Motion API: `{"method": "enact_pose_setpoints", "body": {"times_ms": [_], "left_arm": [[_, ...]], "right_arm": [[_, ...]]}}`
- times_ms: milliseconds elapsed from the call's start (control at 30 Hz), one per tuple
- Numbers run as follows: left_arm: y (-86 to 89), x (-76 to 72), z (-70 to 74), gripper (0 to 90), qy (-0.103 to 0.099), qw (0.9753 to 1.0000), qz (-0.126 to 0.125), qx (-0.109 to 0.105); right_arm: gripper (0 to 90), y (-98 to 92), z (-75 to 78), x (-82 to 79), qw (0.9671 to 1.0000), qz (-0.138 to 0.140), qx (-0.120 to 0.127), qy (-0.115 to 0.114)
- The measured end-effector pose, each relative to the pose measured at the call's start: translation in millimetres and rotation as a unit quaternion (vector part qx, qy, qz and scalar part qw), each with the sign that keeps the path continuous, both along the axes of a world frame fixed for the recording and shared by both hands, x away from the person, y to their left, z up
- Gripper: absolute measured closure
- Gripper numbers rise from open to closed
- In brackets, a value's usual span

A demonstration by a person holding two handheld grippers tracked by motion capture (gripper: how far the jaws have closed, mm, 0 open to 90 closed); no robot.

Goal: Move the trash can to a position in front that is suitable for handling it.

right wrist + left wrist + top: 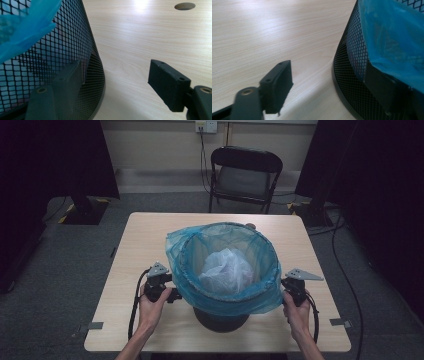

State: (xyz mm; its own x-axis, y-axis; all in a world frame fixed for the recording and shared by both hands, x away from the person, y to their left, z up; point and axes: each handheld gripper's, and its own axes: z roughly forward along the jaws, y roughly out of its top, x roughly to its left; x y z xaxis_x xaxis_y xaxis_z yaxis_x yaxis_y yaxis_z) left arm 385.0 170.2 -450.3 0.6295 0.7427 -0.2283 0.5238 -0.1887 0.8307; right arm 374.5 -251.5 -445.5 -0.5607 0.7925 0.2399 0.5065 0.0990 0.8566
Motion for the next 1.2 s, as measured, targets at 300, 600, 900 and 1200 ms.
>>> {"method": "enact_pose_setpoints", "body": {"times_ms": [300, 600, 900, 1200], "left_arm": [[6.9, -13.8, 3.9, 36.5, -0.01, 0.9994, -0.031, 0.006], [19.1, -23.3, 4.0, 31.1, -0.006, 0.9991, -0.041, 0.002], [25.0, -28.3, 4.8, 24.0, -0.006, 0.9984, -0.056, 0.011], [44.1, -34.8, 3.0, 21.9, -0.008, 0.999, -0.044, 0.008]], "right_arm": [[35.7, 6.7, 2.5, -7.8, 0.9998, 0.019, -0.007, -0.008], [38.0, 15.8, 4.5, -11.7, 0.9992, 0.037, -0.013, -0.011], [23.7, 13.8, 8.3, -9.7, 0.9988, 0.037, -0.031, -0.011], [23.9, 0.2, 13.5, -16.9, 0.9986, 0.042, -0.027, -0.016]]}}
